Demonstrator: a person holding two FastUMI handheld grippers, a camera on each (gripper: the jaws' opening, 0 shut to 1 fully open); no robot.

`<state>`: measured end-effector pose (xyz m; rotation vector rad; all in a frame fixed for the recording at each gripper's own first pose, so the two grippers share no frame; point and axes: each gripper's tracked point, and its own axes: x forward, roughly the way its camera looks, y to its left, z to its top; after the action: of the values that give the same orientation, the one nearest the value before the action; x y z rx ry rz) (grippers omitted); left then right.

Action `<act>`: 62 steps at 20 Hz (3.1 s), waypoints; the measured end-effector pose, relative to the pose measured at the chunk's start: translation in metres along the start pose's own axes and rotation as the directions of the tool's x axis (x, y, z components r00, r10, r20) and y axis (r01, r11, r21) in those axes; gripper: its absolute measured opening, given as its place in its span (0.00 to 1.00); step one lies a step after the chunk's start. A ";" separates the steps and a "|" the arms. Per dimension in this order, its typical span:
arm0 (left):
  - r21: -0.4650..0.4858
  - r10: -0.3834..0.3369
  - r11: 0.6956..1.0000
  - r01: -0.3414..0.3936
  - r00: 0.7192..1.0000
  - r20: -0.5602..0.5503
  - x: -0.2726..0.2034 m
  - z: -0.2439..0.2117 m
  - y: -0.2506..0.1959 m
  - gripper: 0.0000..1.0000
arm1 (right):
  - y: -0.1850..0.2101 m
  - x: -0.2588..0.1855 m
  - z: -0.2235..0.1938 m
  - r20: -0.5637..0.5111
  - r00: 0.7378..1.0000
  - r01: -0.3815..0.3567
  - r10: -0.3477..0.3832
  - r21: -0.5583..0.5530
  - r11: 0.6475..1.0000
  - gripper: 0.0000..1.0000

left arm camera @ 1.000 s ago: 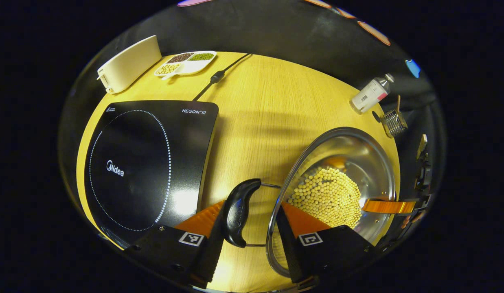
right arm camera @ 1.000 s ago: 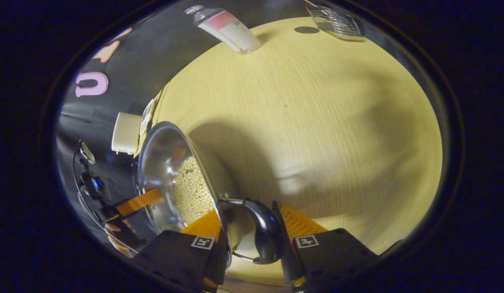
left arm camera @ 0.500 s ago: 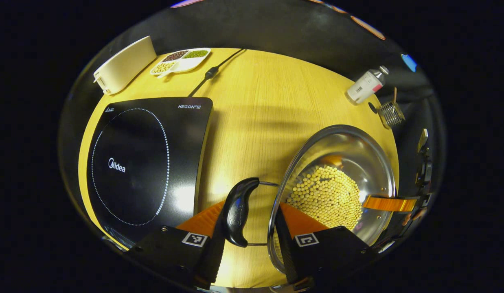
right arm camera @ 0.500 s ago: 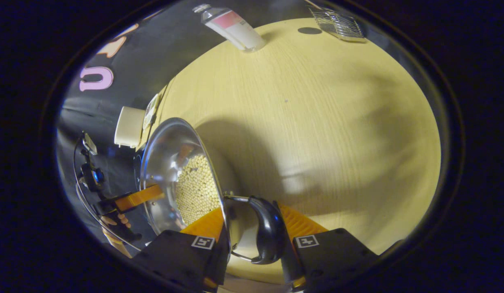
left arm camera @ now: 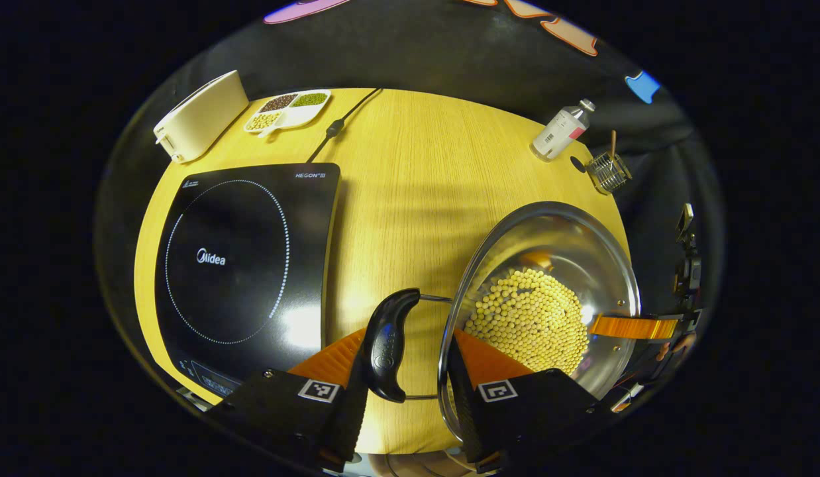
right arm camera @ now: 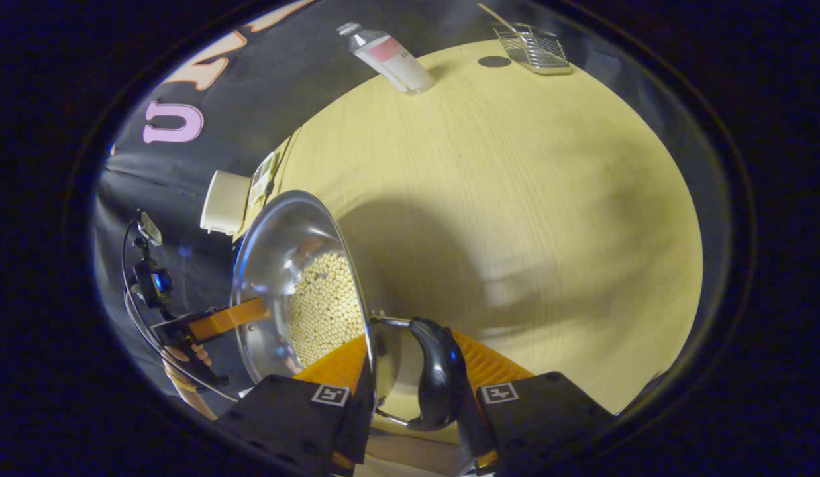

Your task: First push the handle of the pot to place it horizontally, then grasp the pot with both hands and set it on the induction cooktop.

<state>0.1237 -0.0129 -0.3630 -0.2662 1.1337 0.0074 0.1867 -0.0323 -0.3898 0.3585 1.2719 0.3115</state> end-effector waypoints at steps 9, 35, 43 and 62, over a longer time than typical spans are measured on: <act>-0.001 -0.008 1.000 0.008 1.000 0.027 -0.053 -0.008 0.062 0.61 | 0.078 -0.013 -0.033 0.051 0.999 0.021 -0.019 -0.045 0.999 0.51; 0.051 0.043 0.997 -0.056 0.973 0.225 -0.061 0.075 0.345 0.61 | 0.320 0.139 -0.031 0.166 0.984 0.073 -0.058 -0.085 0.994 0.52; 0.091 0.029 0.994 -0.052 0.971 0.237 -0.048 0.085 0.351 0.61 | 0.318 0.149 -0.020 0.177 0.982 0.081 -0.070 -0.059 0.995 0.58; -0.059 0.098 0.995 -0.081 0.920 0.380 -0.061 0.093 0.363 1.00 | 0.322 0.118 0.007 0.262 0.965 0.031 -0.019 -0.040 0.999 0.81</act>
<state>0.1297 0.3662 -0.3470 -0.2378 0.7550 0.1590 0.2155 0.3079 -0.3525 0.3344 1.0077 0.2606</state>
